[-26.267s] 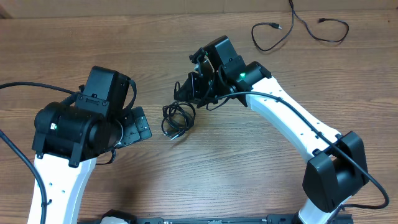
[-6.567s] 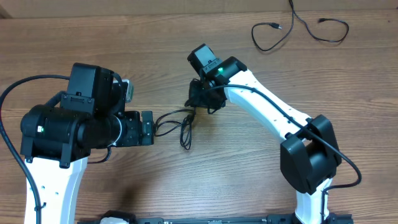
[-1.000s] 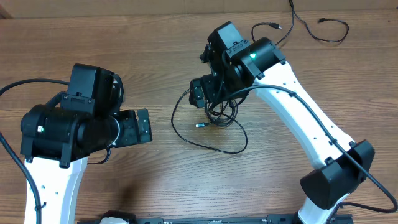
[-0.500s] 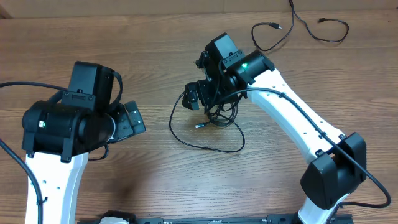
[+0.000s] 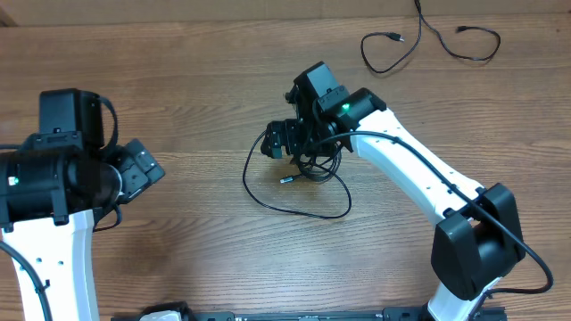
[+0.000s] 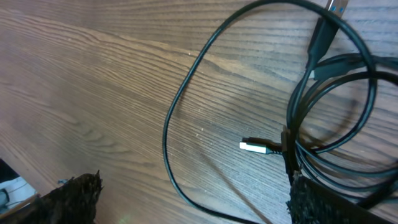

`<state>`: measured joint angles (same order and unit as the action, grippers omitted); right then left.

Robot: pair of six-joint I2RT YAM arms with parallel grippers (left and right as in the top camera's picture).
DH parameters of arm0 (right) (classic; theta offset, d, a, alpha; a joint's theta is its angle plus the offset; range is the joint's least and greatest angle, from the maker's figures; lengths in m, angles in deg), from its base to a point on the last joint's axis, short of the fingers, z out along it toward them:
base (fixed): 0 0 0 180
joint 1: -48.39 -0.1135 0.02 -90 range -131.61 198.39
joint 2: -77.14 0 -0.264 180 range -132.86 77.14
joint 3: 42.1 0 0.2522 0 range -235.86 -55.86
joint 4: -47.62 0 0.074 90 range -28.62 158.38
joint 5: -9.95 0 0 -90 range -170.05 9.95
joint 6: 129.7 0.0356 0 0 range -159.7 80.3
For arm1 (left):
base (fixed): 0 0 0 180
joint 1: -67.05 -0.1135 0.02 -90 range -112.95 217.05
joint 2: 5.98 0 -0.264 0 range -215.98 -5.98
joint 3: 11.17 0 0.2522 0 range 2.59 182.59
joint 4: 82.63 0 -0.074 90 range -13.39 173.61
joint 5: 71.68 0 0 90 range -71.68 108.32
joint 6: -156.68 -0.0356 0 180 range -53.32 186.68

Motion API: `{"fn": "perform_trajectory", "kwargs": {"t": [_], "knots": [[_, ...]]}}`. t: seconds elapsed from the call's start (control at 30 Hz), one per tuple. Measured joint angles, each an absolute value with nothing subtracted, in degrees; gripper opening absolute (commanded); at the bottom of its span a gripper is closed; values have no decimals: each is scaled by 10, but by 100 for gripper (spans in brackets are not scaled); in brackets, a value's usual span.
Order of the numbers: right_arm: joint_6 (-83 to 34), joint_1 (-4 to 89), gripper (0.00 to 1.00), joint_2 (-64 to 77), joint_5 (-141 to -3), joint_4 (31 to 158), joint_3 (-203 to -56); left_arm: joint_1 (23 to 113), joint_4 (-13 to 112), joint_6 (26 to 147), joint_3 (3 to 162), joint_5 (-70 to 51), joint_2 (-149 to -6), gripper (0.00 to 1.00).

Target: Untangle cables

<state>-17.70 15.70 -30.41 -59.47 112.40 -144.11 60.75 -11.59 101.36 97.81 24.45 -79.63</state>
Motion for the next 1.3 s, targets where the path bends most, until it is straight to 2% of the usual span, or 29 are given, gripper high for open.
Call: {"fn": "perform_trajectory", "kwargs": {"t": [0.47,0.57,0.7,0.9,1.07,1.17,1.3], "knots": [[-168,52,94,-304,-610,1038,-1353,579,-116,1013,978,267,-796,100],[-168,30,91,-304,-623,1024,-1334,579,-116,1014,978,276,-796,100],[-168,16,79,-304,-631,1013,-1316,573,-115,1013,978,286,-796,99],[-170,3,79,-304,-656,982,-1283,572,-119,1013,978,291,-796,99],[-171,2,68,-304,-665,968,-1256,572,-120,1013,978,293,-796,100],[-171,2,52,-304,-667,961,-1255,572,-121,1013,978,293,-796,99],[-170,1,39,-304,-668,959,-1255,572,-121,1013,978,293,-796,100]]}}
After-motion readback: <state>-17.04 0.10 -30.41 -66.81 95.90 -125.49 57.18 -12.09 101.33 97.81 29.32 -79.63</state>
